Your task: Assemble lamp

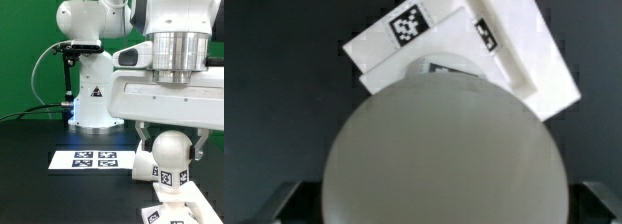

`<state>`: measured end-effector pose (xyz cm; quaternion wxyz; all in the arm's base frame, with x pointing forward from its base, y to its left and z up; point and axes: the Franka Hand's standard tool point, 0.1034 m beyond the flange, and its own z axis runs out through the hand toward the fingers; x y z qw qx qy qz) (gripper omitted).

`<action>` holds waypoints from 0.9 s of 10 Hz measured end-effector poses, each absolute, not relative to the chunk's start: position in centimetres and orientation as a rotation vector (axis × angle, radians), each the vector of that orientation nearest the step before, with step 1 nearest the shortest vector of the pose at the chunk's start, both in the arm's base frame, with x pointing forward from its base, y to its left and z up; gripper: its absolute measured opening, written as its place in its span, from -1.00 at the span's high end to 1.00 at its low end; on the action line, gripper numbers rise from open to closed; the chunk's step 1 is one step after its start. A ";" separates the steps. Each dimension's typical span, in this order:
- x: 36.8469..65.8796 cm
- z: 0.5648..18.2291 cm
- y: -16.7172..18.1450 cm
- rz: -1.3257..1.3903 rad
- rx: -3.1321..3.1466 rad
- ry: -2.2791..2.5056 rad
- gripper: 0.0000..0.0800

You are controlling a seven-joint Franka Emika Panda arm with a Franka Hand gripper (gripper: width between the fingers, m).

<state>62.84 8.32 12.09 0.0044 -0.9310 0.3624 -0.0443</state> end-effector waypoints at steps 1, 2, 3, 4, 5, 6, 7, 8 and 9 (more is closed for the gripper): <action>62.6 12.1 8.5 -0.115 -2.781 1.420 -0.42; 62.4 12.1 8.5 -0.104 -2.646 1.632 -0.42; 62.5 12.1 8.3 -0.100 -2.551 1.725 -0.42; 62.6 12.2 8.2 -0.071 -2.364 1.918 -0.42; 62.6 12.2 8.1 -0.053 -2.314 1.964 -0.42; 62.5 12.1 8.2 -0.053 -2.324 1.956 -0.58; 62.4 12.1 8.2 -0.055 -2.401 1.869 -0.58; 62.2 12.0 8.3 -0.053 -2.536 1.707 -0.70; 62.1 11.9 8.6 -0.068 -2.656 1.531 -0.74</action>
Offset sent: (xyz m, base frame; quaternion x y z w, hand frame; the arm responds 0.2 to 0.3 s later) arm 0.0261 0.0003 0.0147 0.1382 -0.0039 0.3534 0.9252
